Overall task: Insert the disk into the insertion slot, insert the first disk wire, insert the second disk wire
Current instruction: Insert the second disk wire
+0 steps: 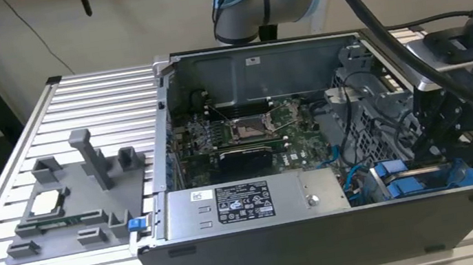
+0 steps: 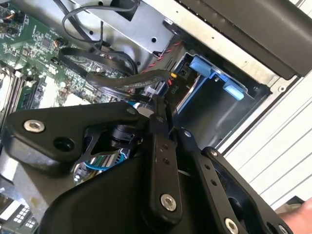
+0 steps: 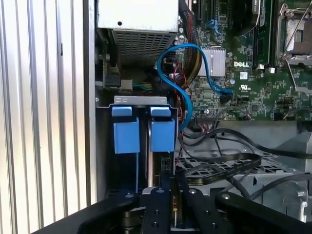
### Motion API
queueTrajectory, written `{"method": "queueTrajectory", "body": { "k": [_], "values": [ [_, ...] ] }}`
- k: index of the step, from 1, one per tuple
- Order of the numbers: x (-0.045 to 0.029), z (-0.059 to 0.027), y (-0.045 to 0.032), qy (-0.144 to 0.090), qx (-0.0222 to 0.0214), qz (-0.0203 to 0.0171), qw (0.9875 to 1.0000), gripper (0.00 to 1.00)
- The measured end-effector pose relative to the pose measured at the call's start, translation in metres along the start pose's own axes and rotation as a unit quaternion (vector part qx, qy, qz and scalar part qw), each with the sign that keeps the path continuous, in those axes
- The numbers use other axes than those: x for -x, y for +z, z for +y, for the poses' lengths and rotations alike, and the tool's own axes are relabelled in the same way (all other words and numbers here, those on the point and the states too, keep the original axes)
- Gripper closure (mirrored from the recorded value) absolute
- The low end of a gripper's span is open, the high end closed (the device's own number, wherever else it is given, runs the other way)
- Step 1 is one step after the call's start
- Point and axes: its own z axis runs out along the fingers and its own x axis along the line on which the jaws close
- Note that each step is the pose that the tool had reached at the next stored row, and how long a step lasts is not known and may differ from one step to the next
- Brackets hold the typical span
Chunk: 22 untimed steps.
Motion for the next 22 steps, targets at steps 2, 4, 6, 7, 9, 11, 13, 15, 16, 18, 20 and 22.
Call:
{"method": "queueTrajectory", "body": {
  "k": [2,4,6,7,9,11,13,15,16,18,20,22],
  "values": [
    [0.0001,-0.0008,0.0001,0.0,-0.0001,-0.0006,1.0,1.0],
    [0.0,-0.0009,0.0002,0.0,-0.0003,-0.0006,1.0,1.0],
    [-0.0004,-0.0009,0.0021,0.0,-0.0004,0.0001,1.0,1.0],
    [-0.0006,-0.0009,0.0036,0.0,-0.0004,0.0003,1.0,1.0],
    [-0.0009,-0.0009,0.0065,0.0,-0.0005,-0.0001,1.0,1.0],
    [-0.001,-0.0009,0.007,0.0,-0.0005,-0.0008,1.0,1.0],
    [-0.0004,-0.0011,0.0035,-0.001,-0.0005,-0.0026,1.0,0.0],
    [0.001,-0.0011,-0.0067,-0.001,-0.0005,-0.0013,1.0,0.0],
    [0.0015,-0.001,-0.0106,0.0,-0.0005,-0.0018,1.0,0.0],
    [0.0028,-0.001,-0.0201,0.0,-0.0005,-0.0015,1.0,0.0],
    [0.0041,-0.0011,-0.0286,0.0,-0.0005,-0.0015,1.0,0.0],
    [0.0053,-0.0011,-0.0368,0.0,-0.0005,-0.0014,1.0,0.0]
  ]
}}
